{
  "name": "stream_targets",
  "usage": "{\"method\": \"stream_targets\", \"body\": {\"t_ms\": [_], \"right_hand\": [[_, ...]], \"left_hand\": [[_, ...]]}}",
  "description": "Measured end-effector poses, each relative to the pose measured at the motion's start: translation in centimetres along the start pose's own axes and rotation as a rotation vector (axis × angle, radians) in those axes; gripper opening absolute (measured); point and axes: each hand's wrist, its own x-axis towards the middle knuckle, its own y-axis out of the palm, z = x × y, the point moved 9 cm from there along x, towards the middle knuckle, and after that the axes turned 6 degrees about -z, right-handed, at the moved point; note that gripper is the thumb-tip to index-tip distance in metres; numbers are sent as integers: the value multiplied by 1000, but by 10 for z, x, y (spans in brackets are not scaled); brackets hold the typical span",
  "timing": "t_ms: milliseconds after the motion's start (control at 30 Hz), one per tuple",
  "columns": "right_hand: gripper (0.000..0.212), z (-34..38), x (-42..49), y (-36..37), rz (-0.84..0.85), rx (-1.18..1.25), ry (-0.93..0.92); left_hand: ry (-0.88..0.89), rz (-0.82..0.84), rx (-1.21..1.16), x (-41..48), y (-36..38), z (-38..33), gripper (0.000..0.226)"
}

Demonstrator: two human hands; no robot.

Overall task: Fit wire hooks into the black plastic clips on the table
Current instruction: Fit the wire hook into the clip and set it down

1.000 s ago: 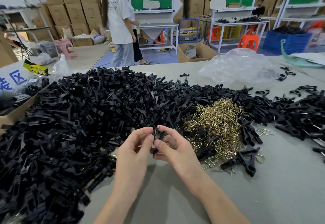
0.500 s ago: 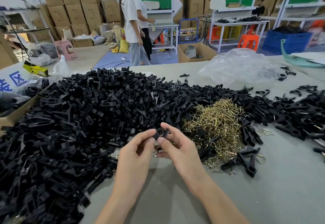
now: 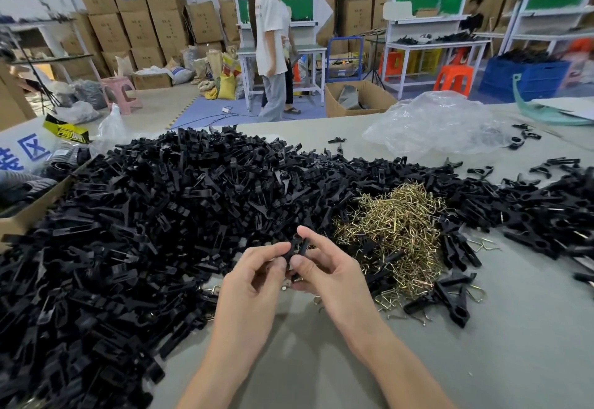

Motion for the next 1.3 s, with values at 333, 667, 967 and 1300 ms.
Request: {"method": "stream_targets", "body": {"t_ms": [333,667,967,1300], "right_hand": [[25,-1,-2,-1,27,23,34],[28,-3,-2,2,92,159,99],[33,-3,-1,3,104,215,97],[31,-4,0,-1,75,120,84]], "left_hand": [[64,17,90,-3,2,-3,32],[174,-6,103,-6,1,-17,37],[146,-36,31,-6,0,-18,34],[125,21,121,-5,-1,-9,28]]}}
